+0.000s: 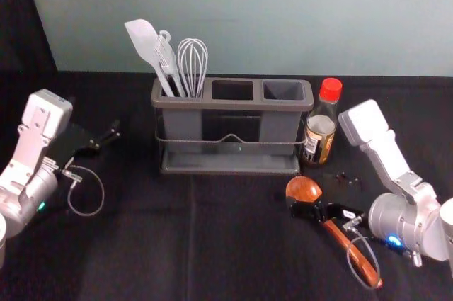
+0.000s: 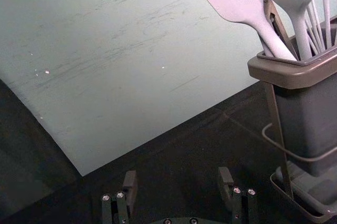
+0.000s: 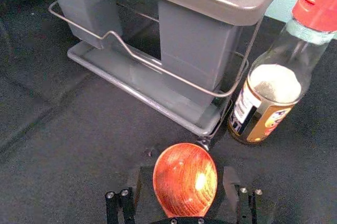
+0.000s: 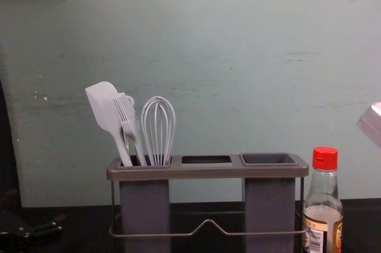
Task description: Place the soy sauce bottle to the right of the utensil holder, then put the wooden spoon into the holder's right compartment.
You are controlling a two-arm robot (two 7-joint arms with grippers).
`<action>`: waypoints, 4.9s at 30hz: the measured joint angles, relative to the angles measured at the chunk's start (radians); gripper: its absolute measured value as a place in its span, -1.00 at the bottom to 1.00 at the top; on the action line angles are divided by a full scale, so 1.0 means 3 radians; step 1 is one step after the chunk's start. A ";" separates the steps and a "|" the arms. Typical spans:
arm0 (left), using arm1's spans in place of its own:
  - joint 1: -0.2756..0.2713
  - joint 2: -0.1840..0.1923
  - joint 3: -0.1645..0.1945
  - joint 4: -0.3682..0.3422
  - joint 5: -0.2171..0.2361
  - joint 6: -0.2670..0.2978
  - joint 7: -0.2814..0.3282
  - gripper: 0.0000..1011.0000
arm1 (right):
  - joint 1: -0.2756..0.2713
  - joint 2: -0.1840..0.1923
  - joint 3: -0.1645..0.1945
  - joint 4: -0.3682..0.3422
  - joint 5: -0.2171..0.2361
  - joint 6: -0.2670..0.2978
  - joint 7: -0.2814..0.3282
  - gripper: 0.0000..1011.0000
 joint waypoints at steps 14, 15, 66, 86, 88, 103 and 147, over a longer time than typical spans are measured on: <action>0.0000 0.0000 0.0000 0.0000 0.0000 0.0000 0.0000 0.99 | 0.0094 -0.0109 -0.0082 0.0244 -0.0235 -0.0107 -0.0011 0.98; 0.0000 0.0000 0.0000 0.0000 0.0000 0.0000 0.0000 0.99 | 0.0097 -0.0114 -0.0082 0.0255 -0.0241 -0.0113 -0.0005 0.98; 0.0000 0.0000 0.0000 0.0000 0.0000 0.0000 0.0000 0.99 | 0.0206 -0.0359 0.0038 0.0465 -0.0444 0.0049 0.0329 0.98; 0.0000 0.0000 0.0000 0.0000 0.0000 0.0000 0.0000 0.99 | 0.0180 -0.0368 0.0094 0.0419 -0.0454 0.0070 0.0337 0.66; 0.0000 0.0000 0.0000 0.0000 0.0000 0.0000 0.0000 0.99 | 0.0155 -0.0354 0.0117 0.0356 -0.0443 0.0072 0.0338 0.66; 0.0000 0.0000 0.0000 0.0000 0.0000 0.0000 0.0000 0.99 | -0.0139 -0.0105 0.0339 -0.0211 -0.0178 -0.0337 0.0537 0.66; 0.0000 0.0000 0.0000 0.0000 0.0000 0.0000 0.0000 0.99 | -0.0667 -0.0298 0.0578 -0.0066 0.0065 -0.3656 0.0526 0.66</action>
